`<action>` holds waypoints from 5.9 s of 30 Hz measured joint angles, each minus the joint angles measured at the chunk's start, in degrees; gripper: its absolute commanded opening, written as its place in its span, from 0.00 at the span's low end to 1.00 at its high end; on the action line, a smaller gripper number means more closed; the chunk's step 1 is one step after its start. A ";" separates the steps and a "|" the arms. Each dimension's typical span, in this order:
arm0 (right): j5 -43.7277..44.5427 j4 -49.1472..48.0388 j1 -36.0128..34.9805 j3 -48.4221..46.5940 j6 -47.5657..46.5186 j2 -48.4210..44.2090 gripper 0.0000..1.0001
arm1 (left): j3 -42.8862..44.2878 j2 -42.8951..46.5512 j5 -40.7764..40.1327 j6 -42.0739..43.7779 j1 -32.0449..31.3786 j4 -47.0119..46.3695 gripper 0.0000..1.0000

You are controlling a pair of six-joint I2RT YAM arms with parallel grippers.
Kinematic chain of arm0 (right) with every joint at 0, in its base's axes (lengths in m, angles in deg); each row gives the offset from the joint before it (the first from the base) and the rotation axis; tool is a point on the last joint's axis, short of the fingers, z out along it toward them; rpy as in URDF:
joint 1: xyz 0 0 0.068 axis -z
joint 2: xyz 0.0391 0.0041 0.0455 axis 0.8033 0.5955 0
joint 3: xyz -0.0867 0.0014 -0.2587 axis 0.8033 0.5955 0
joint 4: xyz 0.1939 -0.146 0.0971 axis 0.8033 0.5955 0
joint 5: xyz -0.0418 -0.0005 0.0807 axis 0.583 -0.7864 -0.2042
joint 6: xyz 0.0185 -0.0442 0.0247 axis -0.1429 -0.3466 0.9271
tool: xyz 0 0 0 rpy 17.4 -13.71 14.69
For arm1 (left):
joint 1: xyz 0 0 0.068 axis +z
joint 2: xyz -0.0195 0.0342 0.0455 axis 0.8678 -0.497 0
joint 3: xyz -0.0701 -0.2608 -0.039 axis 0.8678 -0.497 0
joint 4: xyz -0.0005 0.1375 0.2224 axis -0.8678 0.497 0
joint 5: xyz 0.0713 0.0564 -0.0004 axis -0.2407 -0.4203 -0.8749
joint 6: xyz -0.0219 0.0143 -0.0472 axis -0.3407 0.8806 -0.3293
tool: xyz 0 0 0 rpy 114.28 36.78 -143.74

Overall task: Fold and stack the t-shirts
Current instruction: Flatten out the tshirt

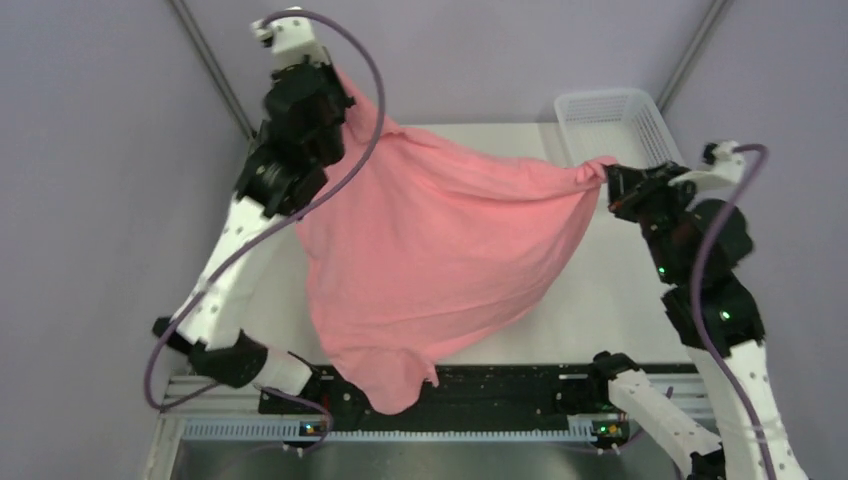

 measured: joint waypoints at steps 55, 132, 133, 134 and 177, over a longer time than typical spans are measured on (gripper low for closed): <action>-4.96 -10.67 9.70 35.08 7.37 39.32 0.45 | -59.58 -11.65 37.33 -34.60 5.55 2.21 0.99; -5.62 -13.07 7.87 16.63 0.81 48.04 0.99 | -36.00 -24.81 36.44 -31.06 14.60 11.61 0.99; -4.72 -12.22 7.87 18.49 1.20 43.58 0.99 | -38.95 -20.52 35.52 -31.65 13.40 12.00 0.99; -3.72 -11.61 7.89 20.33 1.68 39.54 0.99 | -41.55 -16.17 34.71 -32.39 12.00 12.90 0.99; 3.72 -1.07 8.63 36.00 8.35 20.02 0.98 | -80.30 10.03 31.47 -58.97 -3.89 20.26 0.24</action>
